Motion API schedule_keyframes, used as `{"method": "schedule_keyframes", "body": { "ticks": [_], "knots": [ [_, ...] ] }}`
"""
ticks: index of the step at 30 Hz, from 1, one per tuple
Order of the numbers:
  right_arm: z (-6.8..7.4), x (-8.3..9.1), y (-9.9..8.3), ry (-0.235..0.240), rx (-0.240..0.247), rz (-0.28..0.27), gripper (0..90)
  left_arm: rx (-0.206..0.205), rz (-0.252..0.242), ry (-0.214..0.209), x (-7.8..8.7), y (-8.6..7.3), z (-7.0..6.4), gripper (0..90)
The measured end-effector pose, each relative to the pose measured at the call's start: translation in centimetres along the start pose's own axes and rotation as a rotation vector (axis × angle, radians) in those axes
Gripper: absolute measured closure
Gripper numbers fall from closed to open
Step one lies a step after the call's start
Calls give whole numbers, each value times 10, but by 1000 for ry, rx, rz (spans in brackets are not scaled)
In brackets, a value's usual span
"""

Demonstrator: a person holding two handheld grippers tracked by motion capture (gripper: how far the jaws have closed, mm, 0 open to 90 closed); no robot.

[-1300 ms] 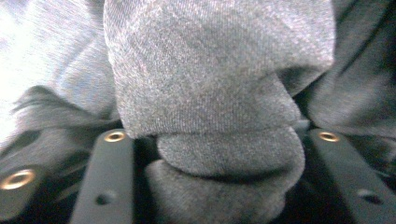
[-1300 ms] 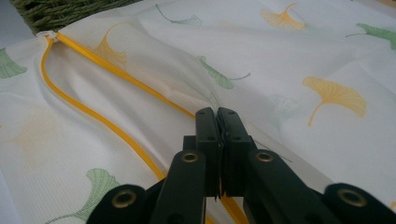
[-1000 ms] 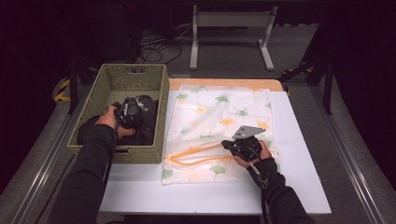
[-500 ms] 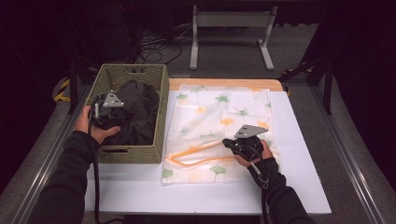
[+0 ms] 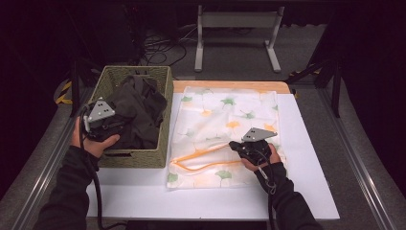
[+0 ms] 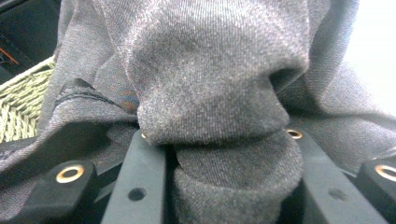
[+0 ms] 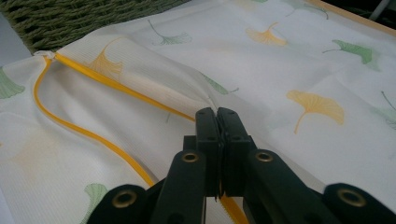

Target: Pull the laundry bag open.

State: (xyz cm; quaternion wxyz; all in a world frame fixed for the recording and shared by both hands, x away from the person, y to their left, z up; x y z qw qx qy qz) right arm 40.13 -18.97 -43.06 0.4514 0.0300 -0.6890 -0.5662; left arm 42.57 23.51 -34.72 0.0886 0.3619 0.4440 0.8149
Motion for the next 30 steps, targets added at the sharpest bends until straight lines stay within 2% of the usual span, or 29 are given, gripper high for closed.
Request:
{"method": "schedule_keyframes", "body": {
  "ticks": [2, 8, 11, 14, 21, 26, 30],
  "knots": [
    [0, 0, 0, 0, -2, -2, 881, 6, -22, 12, 7, 0, -2, 688],
    [0, 0, 0, 0, -4, -3, 881, 43, -102, 5, 22, -1, -8, 689],
    [0, 1, 0, -2, -4, -6, 882, 28, -116, 0, 27, 0, -15, 689],
    [0, 1, 1, -2, -7, -11, 882, 34, -138, -8, 32, 3, -20, 689],
    [-1, 3, 2, -8, -10, -23, 882, 10, -173, -29, 42, 18, -31, 689],
    [-1, 4, 3, -11, -11, -31, 882, 23, -208, -37, 47, 23, -37, 690],
    [-2, 4, 3, -11, -15, -32, 883, 42, -248, -63, 54, 29, -41, 690]
  ]
}}
Point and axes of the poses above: each handheld gripper's, and its own axes: x roughly backward along the jaws, y roughly out of its top, z roughly to its left, the point moved 3 cm from there along -x, roughly forward along the jaws, and after that the axes turned 8 degrees about -x, right-handed, at the moved point
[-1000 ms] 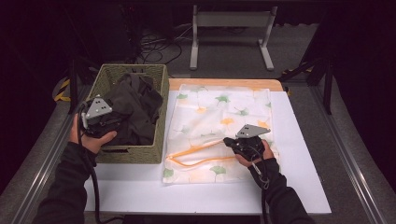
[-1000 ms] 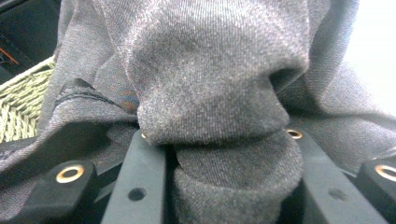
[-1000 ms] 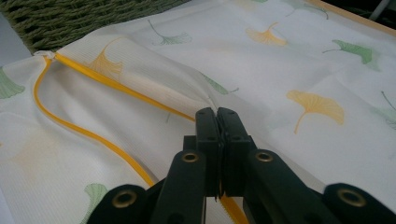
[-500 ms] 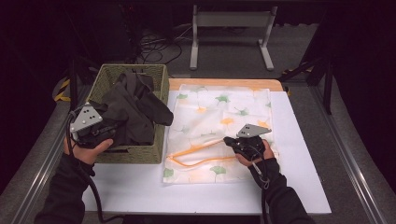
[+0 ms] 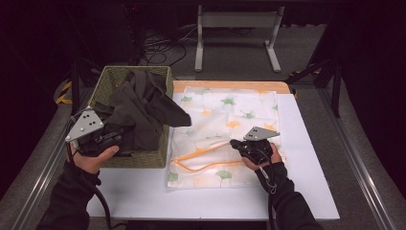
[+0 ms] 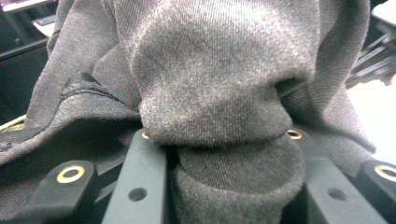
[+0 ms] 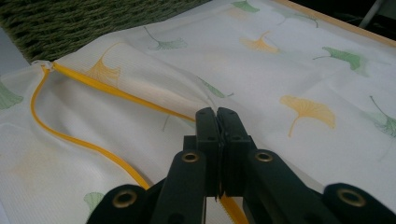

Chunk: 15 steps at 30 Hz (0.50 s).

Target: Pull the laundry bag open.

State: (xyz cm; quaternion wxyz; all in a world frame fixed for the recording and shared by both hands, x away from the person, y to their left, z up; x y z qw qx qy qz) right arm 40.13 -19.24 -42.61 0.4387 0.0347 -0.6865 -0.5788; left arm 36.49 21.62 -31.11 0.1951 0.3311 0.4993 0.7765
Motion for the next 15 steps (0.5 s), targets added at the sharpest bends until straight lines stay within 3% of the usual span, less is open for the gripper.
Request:
{"method": "schedule_keyframes", "body": {
  "ticks": [5, 10, 11, 12, 15],
  "knots": [
    [0, 0, 1, -5, -5, -6, 883, -34, -23, -50, 1, 13, -17, 690],
    [-1, 1, 2, -9, -8, -11, 882, -46, -46, -142, 1, 26, -36, 690],
    [-1, 1, 2, -9, -8, -11, 882, -46, -46, -142, 1, 26, -36, 690],
    [-2, 2, 2, -12, -11, -16, 883, -59, -45, -177, 0, 31, -44, 690],
    [-2, 3, 3, -11, -14, -22, 882, -77, -31, -205, -2, 35, -55, 690]
  ]
}}
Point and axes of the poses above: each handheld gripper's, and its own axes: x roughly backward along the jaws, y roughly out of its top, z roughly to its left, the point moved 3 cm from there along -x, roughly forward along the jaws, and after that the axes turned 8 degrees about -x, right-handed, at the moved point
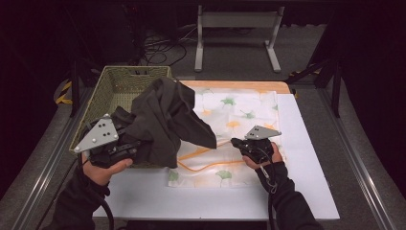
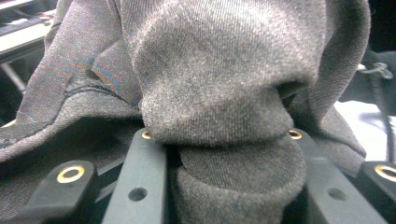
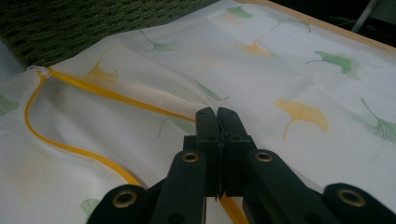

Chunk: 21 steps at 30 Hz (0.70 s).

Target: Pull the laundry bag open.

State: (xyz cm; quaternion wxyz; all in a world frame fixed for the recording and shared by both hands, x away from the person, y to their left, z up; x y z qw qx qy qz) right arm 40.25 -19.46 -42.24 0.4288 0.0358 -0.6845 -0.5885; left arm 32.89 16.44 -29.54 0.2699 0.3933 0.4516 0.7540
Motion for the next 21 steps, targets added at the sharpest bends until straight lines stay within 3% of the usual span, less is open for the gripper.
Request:
{"method": "schedule_keyframes", "body": {
  "ticks": [6, 12, 17, 21],
  "knots": [
    [-1, 1, 1, -2, -8, -6, 883, -42, 31, -69, -9, 11, -22, 689],
    [-1, 1, 1, -1, -10, -7, 883, -70, 39, -185, -22, 19, -48, 690],
    [-1, 2, 1, 0, -12, -7, 883, -77, 90, -309, -53, 13, -72, 688],
    [-2, 2, 1, 1, -11, -9, 883, -59, 185, -388, -91, -2, -86, 687]
  ]
}}
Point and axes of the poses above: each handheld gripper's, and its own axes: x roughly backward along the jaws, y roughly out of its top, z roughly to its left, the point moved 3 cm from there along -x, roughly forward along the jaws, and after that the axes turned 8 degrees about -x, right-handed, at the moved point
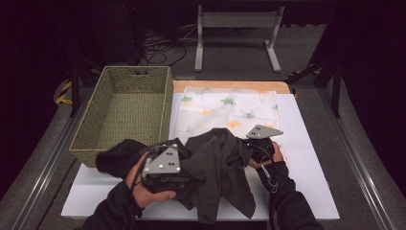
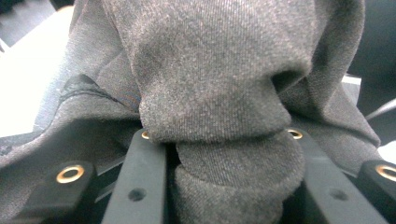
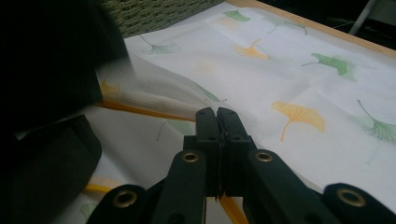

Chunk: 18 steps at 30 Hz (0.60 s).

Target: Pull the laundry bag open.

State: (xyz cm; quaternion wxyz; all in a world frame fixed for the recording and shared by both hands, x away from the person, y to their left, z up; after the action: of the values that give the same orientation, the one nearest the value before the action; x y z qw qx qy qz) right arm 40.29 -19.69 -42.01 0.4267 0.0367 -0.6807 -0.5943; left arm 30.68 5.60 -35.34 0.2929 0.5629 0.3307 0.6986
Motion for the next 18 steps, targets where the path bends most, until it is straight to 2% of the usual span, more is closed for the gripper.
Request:
{"method": "schedule_keyframes", "body": {
  "ticks": [2, 3, 5, 6, 7, 8, 11, 12, 14, 18],
  "knots": [
    [0, 0, 0, 1, -1, 0, 883, 14, 50, -5, -18, -4, 5, 687],
    [0, 0, 0, 0, -1, 1, 883, 36, 69, -11, -28, -6, 8, 687],
    [-1, 1, 1, -4, -2, -2, 883, 49, 136, -33, -47, -11, 13, 686],
    [-3, 3, 2, -3, -10, -9, 884, 68, 176, -34, -63, -14, 18, 687],
    [-3, 3, 2, -3, -10, -9, 884, 68, 176, -34, -63, -14, 18, 686],
    [-4, 5, 3, 1, -16, -17, 884, 67, 206, -32, -69, -15, 21, 686],
    [-5, 11, 7, 12, -29, -39, 884, 117, 270, -66, -87, -19, 30, 686],
    [-4, 12, 9, 12, -26, -44, 884, 131, 292, -65, -93, -20, 33, 684],
    [0, 15, 12, 16, -14, -53, 884, 151, 310, -58, -100, -21, 38, 681],
    [11, 21, 20, 25, -3, -71, 885, 191, 335, -80, -109, -20, 48, 679]
  ]
}}
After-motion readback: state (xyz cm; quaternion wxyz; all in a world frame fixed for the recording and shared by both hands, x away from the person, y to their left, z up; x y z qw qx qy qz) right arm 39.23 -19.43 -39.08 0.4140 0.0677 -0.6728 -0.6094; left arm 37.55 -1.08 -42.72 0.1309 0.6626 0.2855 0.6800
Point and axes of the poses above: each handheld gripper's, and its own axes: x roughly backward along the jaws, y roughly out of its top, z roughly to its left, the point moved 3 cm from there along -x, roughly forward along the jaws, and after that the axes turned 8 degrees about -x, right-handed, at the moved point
